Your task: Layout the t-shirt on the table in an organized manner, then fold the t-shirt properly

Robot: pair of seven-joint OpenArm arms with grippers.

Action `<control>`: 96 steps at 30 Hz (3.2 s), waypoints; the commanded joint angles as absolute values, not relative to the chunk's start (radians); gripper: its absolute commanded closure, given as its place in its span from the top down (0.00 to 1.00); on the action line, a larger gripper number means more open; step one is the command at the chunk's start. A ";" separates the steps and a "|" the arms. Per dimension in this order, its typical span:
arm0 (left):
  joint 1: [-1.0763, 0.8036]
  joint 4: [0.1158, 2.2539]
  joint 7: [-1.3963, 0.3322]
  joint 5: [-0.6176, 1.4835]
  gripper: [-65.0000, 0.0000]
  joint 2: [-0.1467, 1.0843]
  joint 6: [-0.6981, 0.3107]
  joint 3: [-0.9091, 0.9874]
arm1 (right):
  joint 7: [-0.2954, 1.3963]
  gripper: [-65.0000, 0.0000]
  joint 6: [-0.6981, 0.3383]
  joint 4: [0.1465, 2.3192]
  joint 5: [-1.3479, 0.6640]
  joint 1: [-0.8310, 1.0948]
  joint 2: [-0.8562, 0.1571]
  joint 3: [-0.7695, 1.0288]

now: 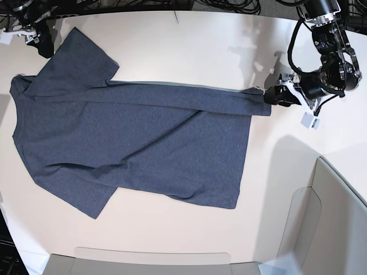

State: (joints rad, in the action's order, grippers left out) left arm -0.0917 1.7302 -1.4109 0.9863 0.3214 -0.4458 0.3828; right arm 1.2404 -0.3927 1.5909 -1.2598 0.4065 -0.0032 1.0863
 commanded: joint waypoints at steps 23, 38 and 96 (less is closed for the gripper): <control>-0.094 1.768 -1.396 1.006 0.44 0.335 -0.447 0.394 | 1.245 0.00 -0.398 1.647 -1.047 0.300 0.024 0.849; -0.097 1.768 -1.396 1.006 0.44 0.335 -0.447 0.390 | 1.237 0.00 -0.394 1.488 -1.121 -0.065 0.045 0.820; -0.156 1.768 -1.396 1.006 0.44 0.335 -0.449 0.381 | 1.293 0.66 -0.394 1.354 -1.461 -0.018 -0.232 0.688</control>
State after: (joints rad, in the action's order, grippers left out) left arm -0.1596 1.7508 -1.4059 0.9867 0.3222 -0.4461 0.3798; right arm 1.2800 -0.3954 1.3392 -1.4189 -0.0109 -0.2226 0.6861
